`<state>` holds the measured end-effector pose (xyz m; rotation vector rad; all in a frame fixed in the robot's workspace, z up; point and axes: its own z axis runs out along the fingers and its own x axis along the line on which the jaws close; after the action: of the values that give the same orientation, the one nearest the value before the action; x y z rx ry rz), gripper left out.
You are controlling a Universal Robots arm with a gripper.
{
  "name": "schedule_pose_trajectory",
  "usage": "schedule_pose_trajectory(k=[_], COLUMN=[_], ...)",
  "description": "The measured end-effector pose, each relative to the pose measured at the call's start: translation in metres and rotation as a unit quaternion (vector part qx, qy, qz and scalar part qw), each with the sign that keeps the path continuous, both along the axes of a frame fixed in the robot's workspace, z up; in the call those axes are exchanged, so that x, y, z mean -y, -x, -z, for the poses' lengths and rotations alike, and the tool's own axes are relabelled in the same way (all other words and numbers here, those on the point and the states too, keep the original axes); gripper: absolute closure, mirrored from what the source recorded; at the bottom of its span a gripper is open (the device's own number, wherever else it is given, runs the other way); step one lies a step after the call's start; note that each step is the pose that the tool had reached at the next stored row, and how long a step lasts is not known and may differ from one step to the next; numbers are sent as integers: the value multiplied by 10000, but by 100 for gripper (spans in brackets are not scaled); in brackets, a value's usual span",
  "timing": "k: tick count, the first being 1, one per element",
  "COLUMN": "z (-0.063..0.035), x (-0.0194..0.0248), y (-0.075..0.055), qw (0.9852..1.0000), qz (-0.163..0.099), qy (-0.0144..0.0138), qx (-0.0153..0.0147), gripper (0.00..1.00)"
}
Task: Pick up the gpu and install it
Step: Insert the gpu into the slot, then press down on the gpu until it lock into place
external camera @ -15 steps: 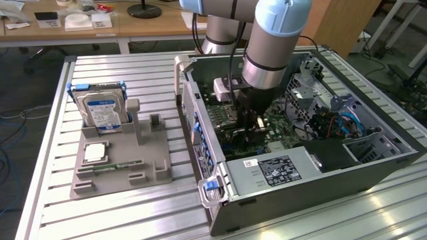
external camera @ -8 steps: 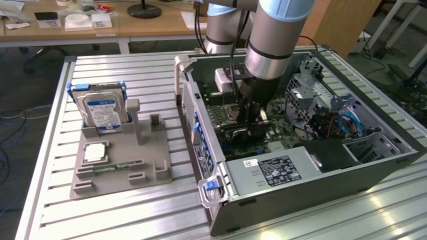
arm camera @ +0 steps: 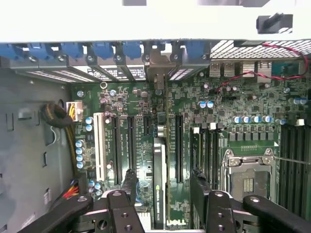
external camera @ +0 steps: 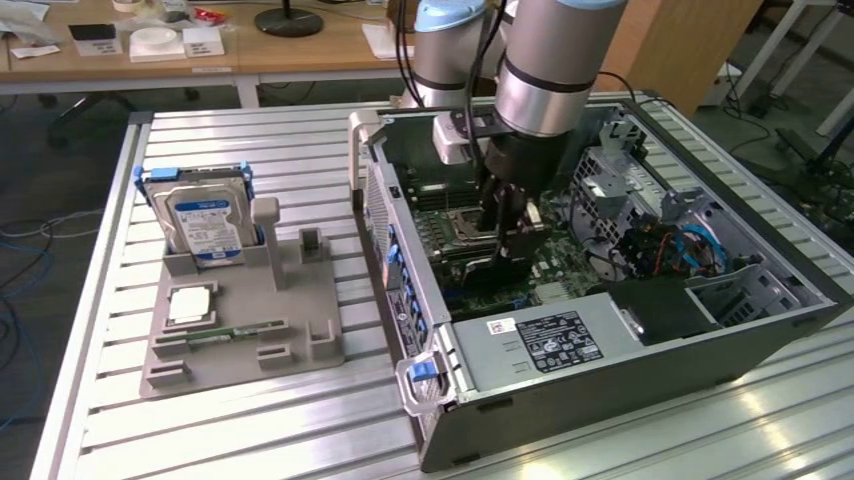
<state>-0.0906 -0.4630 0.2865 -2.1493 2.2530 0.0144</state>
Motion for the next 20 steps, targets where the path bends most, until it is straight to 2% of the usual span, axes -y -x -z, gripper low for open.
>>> schedule_pose_trajectory(k=[5, 11, 20], z=[-7, -131, -132], x=[1, 0, 0], y=[0, 0, 0], qw=[10000, 10000, 10000], qz=[0, 0, 0], qy=[2, 1, 0], qx=[-1, 0, 0], gripper=[42, 42, 42])
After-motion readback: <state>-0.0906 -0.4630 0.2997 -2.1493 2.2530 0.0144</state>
